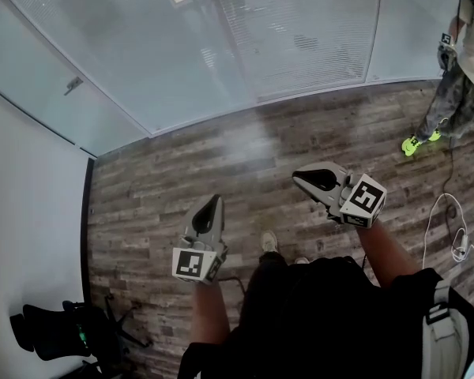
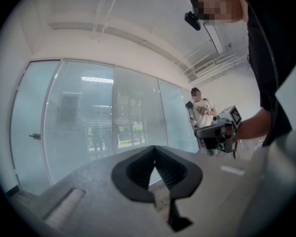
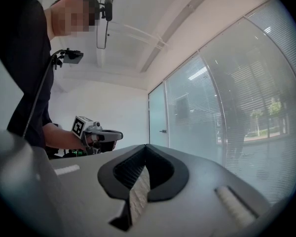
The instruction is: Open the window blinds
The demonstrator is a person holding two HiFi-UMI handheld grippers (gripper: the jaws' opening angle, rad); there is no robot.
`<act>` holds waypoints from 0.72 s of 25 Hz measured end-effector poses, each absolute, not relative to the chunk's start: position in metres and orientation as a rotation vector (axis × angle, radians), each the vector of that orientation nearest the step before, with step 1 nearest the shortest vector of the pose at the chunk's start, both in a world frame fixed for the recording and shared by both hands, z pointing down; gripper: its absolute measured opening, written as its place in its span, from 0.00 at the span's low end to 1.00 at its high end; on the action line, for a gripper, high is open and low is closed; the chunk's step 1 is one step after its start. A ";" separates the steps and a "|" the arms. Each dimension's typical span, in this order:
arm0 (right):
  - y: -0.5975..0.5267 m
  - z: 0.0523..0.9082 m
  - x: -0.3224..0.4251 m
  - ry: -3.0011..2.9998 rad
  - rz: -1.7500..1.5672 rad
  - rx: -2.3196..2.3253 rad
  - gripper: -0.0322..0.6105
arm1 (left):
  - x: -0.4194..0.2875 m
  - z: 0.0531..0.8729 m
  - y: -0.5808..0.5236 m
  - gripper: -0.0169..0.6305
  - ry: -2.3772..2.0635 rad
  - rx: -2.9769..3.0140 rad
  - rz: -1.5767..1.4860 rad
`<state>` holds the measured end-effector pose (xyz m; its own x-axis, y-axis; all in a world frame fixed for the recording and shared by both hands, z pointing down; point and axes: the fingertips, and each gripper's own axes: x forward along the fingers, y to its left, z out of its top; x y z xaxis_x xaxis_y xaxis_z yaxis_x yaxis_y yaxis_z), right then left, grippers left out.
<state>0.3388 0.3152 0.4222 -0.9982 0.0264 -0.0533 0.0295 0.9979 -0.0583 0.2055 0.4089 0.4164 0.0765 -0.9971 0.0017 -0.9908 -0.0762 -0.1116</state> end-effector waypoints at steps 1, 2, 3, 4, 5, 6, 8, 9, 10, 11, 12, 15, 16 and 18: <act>0.314 0.423 0.337 3.094 -0.080 0.045 0.06 | 0.202 0.419 0.407 0.03 2.079 -2.244 -0.116; 0.313 0.422 0.334 3.090 -0.071 0.043 0.06 | 0.198 0.422 0.405 0.03 2.075 -2.242 -0.108; 0.310 0.420 0.332 3.082 -0.070 0.036 0.06 | 0.196 0.422 0.403 0.03 2.073 -2.242 -0.100; 0.307 0.419 0.329 3.078 -0.075 0.024 0.06 | 0.195 0.419 0.399 0.03 2.074 -2.248 -0.100; 0.304 0.419 0.327 3.078 -0.079 0.013 0.06 | 0.194 0.417 0.396 0.03 2.070 -2.259 -0.108; 0.301 0.419 0.324 3.082 -0.080 0.003 0.06 | 0.192 0.417 0.392 0.03 2.062 -2.268 -0.116; 0.295 0.420 0.315 3.092 -0.068 0.003 0.06 | 0.184 0.418 0.385 0.03 2.040 -2.277 -0.120; 0.293 0.420 0.309 3.094 -0.057 0.009 0.06 | 0.179 0.419 0.382 0.03 2.025 -2.279 -0.115; 0.290 0.418 0.303 3.093 -0.048 0.011 0.06 | 0.172 0.421 0.378 0.03 2.009 -2.277 -0.109; 0.286 0.417 0.296 3.090 -0.044 0.009 0.06 | 0.164 0.425 0.375 0.03 1.996 -2.275 -0.105; 0.282 0.415 0.289 3.087 -0.046 0.000 0.06 | 0.158 0.425 0.371 0.03 1.991 -2.279 -0.105; 0.270 0.412 0.270 3.087 -0.049 -0.003 0.06 | 0.148 0.416 0.358 0.03 1.989 -2.305 -0.104; 0.267 0.411 0.263 3.089 -0.034 0.010 0.06 | 0.144 0.413 0.353 0.03 1.980 -2.305 -0.098; 0.260 0.406 0.246 3.080 -0.010 0.026 0.06 | 0.131 0.408 0.345 0.03 1.975 -2.297 -0.094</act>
<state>0.2464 0.2604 0.4063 -0.9980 0.0168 -0.0611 0.0172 0.9998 -0.0063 0.1313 0.3452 0.4084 0.1512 -0.9882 -0.0248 -0.9813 -0.1470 -0.1241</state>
